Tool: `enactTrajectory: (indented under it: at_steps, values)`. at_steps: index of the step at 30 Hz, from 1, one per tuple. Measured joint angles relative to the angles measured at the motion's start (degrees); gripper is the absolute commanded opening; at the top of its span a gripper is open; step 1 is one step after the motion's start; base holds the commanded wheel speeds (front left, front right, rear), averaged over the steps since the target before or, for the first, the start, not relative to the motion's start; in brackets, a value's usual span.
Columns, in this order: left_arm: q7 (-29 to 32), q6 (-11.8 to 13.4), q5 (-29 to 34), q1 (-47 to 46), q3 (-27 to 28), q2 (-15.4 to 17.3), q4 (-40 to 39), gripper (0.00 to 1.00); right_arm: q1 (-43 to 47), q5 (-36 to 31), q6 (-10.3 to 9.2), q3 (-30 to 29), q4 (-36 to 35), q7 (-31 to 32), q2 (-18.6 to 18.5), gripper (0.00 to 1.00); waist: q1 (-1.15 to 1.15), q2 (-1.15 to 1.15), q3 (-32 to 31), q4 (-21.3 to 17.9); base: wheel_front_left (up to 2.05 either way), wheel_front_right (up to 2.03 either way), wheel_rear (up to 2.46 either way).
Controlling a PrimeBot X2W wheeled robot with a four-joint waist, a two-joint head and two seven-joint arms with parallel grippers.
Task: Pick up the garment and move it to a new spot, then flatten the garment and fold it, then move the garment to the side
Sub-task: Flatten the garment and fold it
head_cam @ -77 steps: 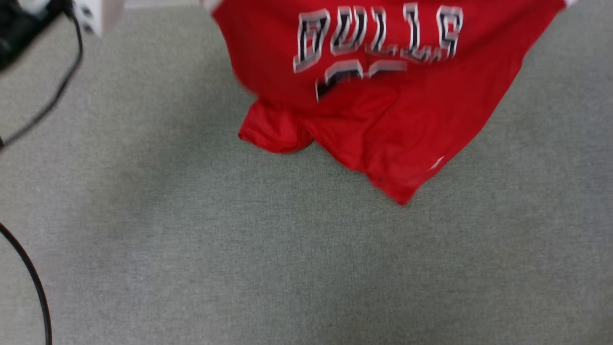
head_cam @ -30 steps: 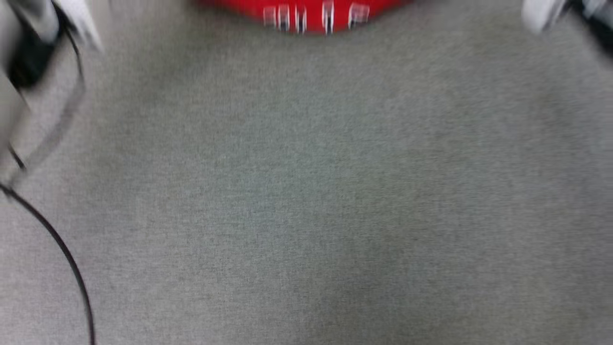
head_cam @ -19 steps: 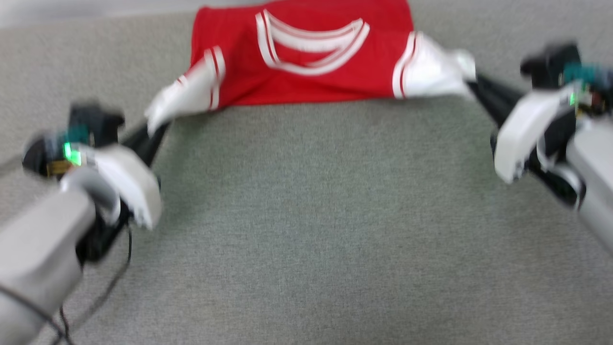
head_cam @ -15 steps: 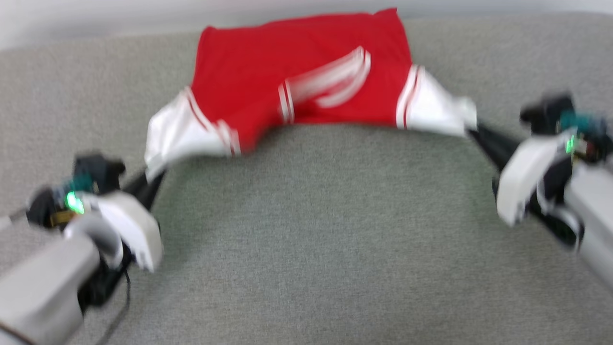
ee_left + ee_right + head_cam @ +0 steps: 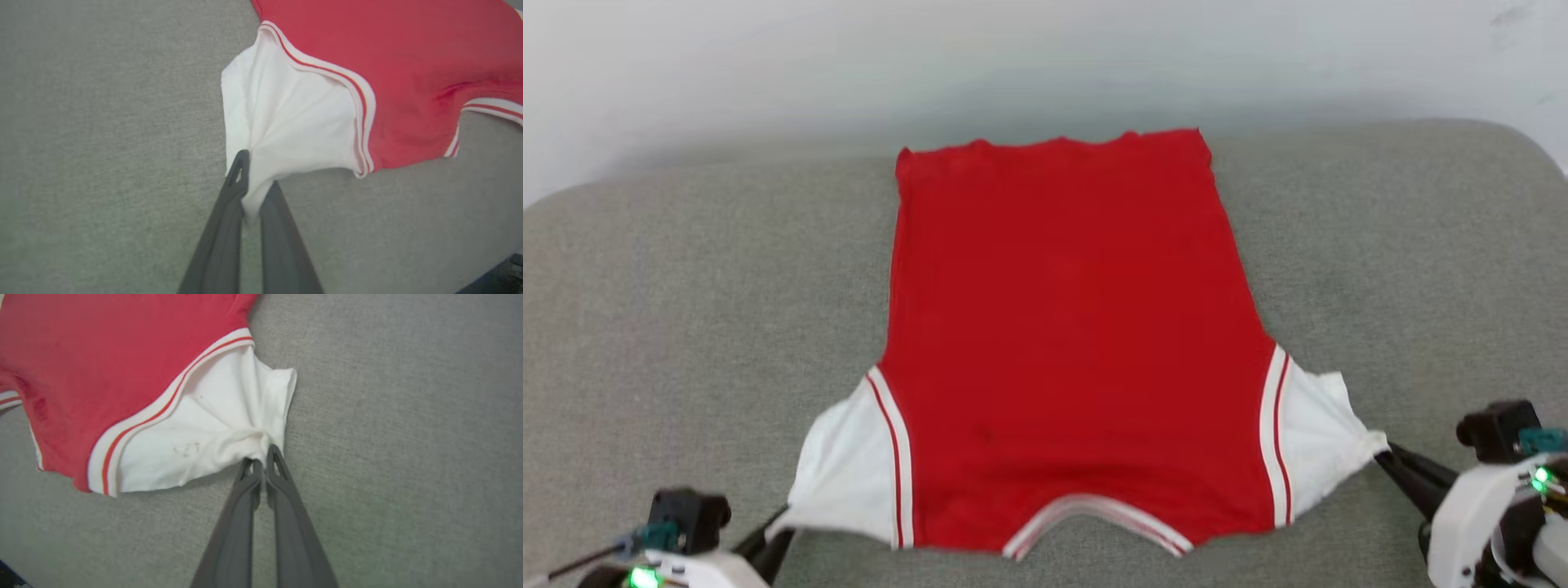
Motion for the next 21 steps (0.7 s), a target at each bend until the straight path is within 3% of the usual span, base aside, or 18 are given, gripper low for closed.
enactTrajectory:
  at_steps: [14, 15, 17, 21]
  values:
    - [-0.16, 3.98, -1.43, 13.22, 4.54, 2.87, -7.54, 0.0, 11.68, 1.38, 0.0, -3.42, -10.85, 5.24, -7.08, 0.0, 0.01, 0.0, -1.48, -0.29, 0.0, 0.0, 0.0]
    - [-0.16, 4.03, -1.05, 13.26, 4.97, 2.82, -7.8, 0.0, 11.68, 0.99, 0.0, -3.82, -11.25, 6.02, -7.21, 0.08, 0.01, 0.0, -1.25, -0.28, 0.0, 0.0, 0.0]
    - [-0.16, 4.46, -0.41, 13.33, 5.8, 2.58, -8.28, 0.0, 11.51, 0.24, 0.0, -5.11, -11.95, 7.14, -7.23, 1.0, 0.01, 0.0, -0.7, -0.32, 0.0, 0.0, 0.0]
    - [-0.16, 4.97, 1.78, 13.08, 6.99, 1.59, -8.76, 0.0, 8.22, -2.27, -0.01, -9.33, -13.85, 8.27, -7.32, 1.0, 0.01, 0.0, 0.67, -0.55, 0.0, 0.0, 0.0]
